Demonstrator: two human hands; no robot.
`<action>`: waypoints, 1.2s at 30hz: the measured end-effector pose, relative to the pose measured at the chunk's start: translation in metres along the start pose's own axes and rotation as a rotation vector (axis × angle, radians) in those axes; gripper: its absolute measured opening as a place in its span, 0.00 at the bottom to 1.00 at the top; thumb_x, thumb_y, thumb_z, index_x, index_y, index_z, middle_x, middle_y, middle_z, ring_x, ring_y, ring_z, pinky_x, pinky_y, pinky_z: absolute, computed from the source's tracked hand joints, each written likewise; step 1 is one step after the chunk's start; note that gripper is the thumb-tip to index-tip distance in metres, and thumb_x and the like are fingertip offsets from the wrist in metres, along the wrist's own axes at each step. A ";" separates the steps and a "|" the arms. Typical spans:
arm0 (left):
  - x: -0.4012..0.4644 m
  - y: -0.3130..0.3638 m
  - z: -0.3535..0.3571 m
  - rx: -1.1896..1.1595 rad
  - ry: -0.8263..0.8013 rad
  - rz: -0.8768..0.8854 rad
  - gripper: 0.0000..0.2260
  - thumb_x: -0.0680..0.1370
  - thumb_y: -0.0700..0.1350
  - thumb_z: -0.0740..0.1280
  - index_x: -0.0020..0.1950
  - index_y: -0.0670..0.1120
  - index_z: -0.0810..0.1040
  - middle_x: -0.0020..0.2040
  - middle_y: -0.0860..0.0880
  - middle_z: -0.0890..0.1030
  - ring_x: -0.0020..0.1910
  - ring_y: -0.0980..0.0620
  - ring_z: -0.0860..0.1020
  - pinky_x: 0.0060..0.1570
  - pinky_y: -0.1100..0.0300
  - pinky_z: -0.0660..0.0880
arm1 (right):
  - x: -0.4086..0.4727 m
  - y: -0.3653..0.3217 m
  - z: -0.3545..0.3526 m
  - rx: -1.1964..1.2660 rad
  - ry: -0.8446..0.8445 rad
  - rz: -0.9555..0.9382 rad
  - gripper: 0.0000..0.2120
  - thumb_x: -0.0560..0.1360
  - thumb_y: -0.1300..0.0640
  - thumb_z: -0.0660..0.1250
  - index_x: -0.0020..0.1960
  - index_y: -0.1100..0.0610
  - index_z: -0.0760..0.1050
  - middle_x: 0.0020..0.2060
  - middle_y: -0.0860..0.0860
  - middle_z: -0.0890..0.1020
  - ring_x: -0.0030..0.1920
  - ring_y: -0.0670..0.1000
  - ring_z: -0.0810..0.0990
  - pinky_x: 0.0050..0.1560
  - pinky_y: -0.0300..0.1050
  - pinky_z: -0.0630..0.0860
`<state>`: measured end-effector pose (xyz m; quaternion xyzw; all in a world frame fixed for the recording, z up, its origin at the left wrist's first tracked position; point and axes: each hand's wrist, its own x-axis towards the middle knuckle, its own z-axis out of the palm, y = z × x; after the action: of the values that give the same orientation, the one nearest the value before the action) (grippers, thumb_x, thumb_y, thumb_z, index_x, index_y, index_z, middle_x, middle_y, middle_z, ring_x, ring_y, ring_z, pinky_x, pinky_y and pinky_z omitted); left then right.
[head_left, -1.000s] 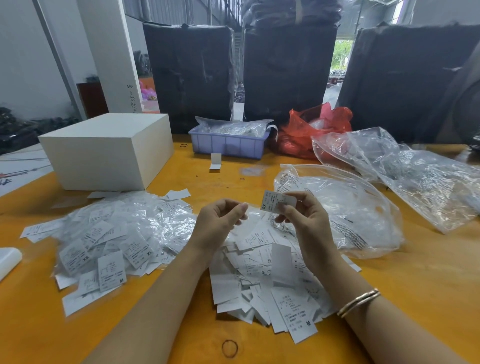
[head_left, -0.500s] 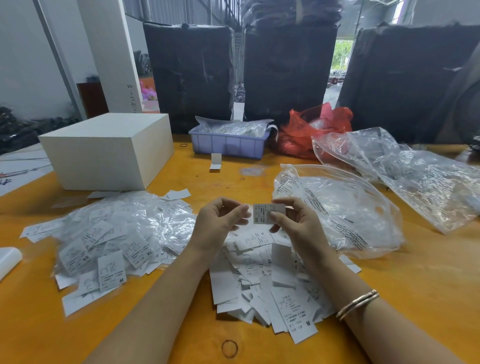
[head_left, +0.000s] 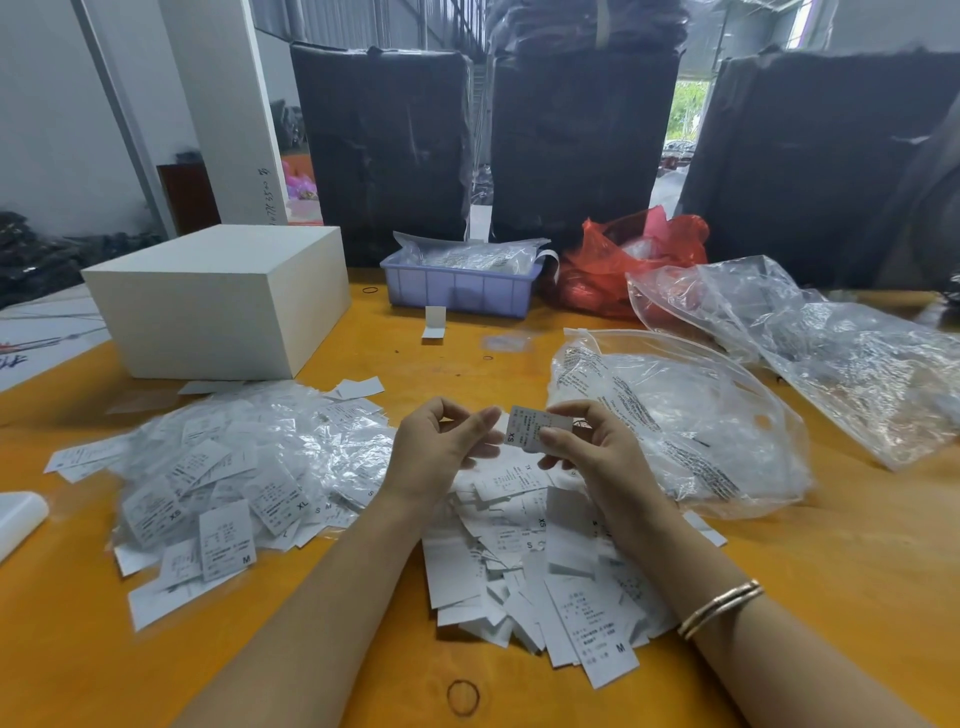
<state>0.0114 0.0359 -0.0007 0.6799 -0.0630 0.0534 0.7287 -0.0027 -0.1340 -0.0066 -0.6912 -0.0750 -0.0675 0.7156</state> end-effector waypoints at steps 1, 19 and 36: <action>0.000 0.000 0.000 0.004 -0.008 -0.001 0.16 0.65 0.53 0.72 0.41 0.44 0.71 0.34 0.50 0.84 0.32 0.55 0.82 0.29 0.68 0.74 | -0.001 0.000 0.000 -0.010 -0.011 0.010 0.09 0.73 0.63 0.69 0.52 0.57 0.75 0.38 0.51 0.84 0.33 0.46 0.80 0.37 0.35 0.74; 0.001 -0.001 -0.003 -0.033 -0.081 0.051 0.11 0.72 0.36 0.72 0.51 0.47 0.77 0.40 0.52 0.85 0.42 0.57 0.82 0.38 0.68 0.76 | 0.003 -0.002 -0.005 0.129 0.196 -0.219 0.08 0.75 0.70 0.64 0.46 0.58 0.75 0.34 0.47 0.82 0.32 0.44 0.77 0.32 0.35 0.75; 0.001 -0.008 0.001 0.065 -0.068 0.178 0.09 0.71 0.35 0.73 0.46 0.47 0.78 0.38 0.53 0.84 0.41 0.57 0.82 0.39 0.68 0.76 | 0.002 0.006 0.004 -0.118 0.053 -0.309 0.10 0.74 0.69 0.65 0.45 0.55 0.73 0.39 0.53 0.81 0.39 0.46 0.80 0.36 0.37 0.77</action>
<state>0.0139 0.0340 -0.0079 0.6964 -0.1460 0.0967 0.6959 -0.0001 -0.1299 -0.0117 -0.7102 -0.1574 -0.1994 0.6566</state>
